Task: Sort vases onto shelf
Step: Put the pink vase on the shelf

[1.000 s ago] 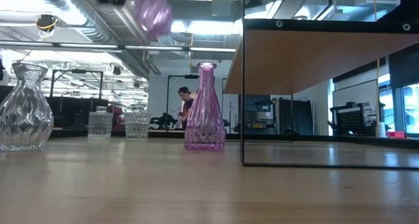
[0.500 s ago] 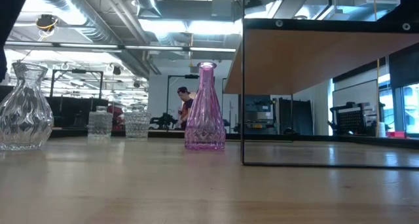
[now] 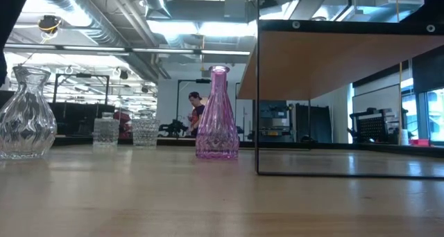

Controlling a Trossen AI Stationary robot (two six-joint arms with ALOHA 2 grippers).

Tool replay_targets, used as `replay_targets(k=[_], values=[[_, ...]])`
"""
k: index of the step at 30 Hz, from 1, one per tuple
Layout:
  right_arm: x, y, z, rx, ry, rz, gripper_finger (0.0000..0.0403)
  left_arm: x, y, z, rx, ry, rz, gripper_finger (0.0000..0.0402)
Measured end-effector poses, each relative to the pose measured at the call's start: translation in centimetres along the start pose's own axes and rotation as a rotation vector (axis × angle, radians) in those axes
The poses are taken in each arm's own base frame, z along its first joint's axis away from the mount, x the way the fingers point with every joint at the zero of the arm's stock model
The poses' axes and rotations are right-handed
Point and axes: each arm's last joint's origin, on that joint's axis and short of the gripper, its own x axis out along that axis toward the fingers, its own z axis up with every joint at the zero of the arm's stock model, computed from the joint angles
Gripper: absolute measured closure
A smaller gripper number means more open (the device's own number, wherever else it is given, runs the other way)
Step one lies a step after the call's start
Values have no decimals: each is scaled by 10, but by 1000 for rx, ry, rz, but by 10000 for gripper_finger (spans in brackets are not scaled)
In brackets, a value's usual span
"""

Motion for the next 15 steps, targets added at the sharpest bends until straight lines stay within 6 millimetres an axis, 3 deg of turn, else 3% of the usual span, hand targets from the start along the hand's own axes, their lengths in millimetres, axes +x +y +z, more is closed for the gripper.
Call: replay_targets(k=[15], values=[[4,-13,12,20,-137,-188,108,3,-13,-2,8,-43,-22,383]])
